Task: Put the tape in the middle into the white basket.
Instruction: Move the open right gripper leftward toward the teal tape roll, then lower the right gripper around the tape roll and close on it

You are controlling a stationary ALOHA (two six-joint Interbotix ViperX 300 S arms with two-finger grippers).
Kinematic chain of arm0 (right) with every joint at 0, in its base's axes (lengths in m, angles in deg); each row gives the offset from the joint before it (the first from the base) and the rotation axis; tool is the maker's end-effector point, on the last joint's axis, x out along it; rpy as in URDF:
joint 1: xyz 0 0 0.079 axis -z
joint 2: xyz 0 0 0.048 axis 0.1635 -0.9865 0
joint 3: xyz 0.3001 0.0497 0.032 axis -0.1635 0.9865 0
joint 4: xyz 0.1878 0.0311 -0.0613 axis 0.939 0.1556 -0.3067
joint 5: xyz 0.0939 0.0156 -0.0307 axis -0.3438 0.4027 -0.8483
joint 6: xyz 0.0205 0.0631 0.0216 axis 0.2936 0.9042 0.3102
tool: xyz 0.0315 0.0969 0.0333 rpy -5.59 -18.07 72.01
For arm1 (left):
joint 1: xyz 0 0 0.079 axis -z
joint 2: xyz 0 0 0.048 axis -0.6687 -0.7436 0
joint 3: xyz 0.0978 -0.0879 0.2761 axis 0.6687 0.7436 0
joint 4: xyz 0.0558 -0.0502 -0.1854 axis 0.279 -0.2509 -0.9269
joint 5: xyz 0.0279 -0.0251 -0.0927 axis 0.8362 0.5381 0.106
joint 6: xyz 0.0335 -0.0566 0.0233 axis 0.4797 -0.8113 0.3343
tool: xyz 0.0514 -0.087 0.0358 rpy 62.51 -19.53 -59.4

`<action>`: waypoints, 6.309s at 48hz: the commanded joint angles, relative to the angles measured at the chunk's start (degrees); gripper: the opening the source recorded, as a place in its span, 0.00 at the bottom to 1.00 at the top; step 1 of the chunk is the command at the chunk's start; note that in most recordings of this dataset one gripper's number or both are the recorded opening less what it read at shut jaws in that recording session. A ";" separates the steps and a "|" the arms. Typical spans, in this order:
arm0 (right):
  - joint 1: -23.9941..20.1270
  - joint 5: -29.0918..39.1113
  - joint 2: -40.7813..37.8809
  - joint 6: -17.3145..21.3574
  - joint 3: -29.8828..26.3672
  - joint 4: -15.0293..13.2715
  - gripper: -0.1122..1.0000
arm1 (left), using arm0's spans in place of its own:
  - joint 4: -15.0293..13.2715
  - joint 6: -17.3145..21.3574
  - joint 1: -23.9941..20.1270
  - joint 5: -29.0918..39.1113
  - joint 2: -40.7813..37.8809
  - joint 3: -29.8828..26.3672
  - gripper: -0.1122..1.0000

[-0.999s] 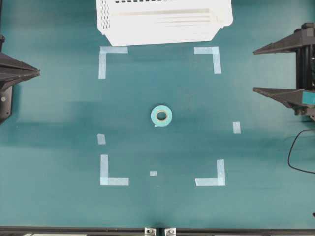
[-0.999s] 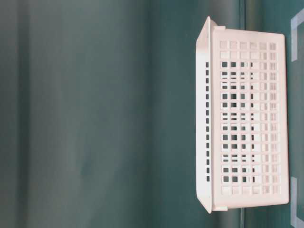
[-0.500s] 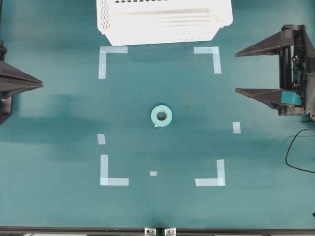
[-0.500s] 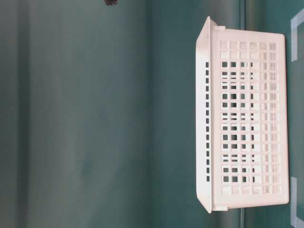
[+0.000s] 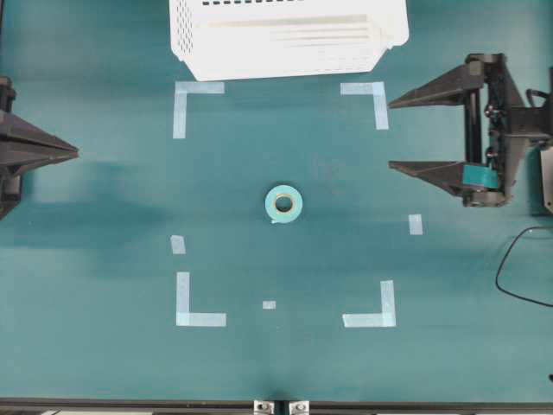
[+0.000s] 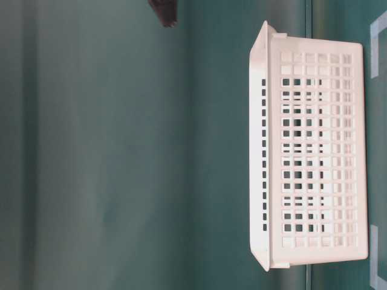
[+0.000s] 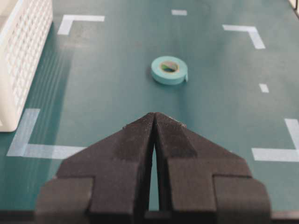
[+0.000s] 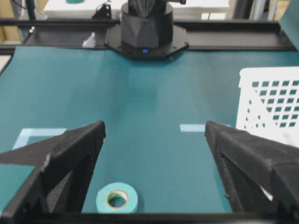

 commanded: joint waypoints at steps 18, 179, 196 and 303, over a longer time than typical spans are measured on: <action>-1.67 -1.93 -9.84 0.53 -5.19 -0.09 1.00 | 0.09 -0.09 0.18 -0.26 -0.35 1.05 0.00; -4.83 0.97 -45.70 6.94 -21.97 -0.18 1.00 | 0.18 0.00 -1.49 -0.79 2.37 2.99 0.00; -4.83 0.97 -47.64 7.73 -22.76 -0.18 1.00 | 0.09 0.00 -1.76 -0.79 2.37 2.90 0.00; -4.57 1.49 -50.89 7.82 -24.96 0.26 0.99 | 0.09 0.00 -1.85 -0.79 2.46 2.99 0.00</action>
